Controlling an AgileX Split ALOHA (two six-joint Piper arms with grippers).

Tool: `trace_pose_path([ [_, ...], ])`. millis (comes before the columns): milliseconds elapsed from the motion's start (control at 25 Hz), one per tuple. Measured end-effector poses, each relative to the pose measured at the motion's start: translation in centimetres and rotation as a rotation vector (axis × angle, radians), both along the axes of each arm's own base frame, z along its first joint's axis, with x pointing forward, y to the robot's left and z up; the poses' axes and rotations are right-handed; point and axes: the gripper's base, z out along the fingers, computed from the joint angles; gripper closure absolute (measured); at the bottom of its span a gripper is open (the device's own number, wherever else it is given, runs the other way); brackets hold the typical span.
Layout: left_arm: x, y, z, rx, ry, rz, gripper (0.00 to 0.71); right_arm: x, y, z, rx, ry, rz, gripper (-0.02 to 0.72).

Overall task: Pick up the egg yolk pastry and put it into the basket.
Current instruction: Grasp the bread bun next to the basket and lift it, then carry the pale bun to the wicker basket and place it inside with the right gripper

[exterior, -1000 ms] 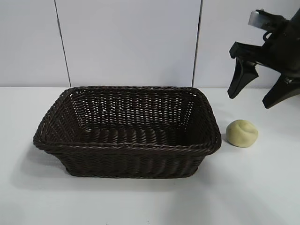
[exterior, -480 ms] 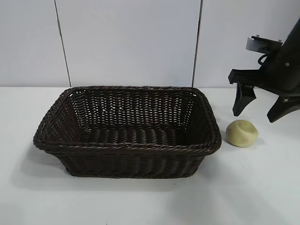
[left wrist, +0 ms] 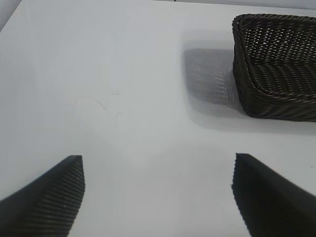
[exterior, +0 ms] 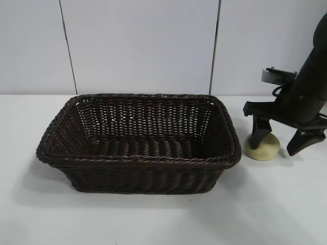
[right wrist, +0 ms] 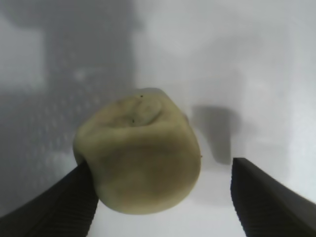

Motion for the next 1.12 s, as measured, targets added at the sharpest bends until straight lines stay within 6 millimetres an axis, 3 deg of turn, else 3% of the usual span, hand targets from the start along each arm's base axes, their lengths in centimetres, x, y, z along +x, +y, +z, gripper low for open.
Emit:
trace_pose_path([
  [200, 0.0, 0.0, 0.0, 0.000, 0.000, 0.000, 0.117, 0.1, 0.1, 2.6, 0.004, -0.022, 0.010, 0.673],
  [440, 0.0, 0.0, 0.0, 0.000, 0.000, 0.000, 0.117, -1.1, 0.1, 9.2, 0.016, -0.111, 0.027, 0.680],
  [600, 0.0, 0.0, 0.0, 0.000, 0.000, 0.000, 0.117, -2.5, 0.1, 12.6, 0.035, -0.163, 0.027, 0.680],
  [920, 0.0, 0.0, 0.0, 0.000, 0.000, 0.000, 0.117, -3.2, 1.2, 14.0, 0.183, -0.169, -0.019, 0.680],
  [1120, 0.0, 0.0, 0.0, 0.000, 0.000, 0.000, 0.117, -3.5, 3.9, 14.3, 0.247, -0.188, 0.055, 0.680],
])
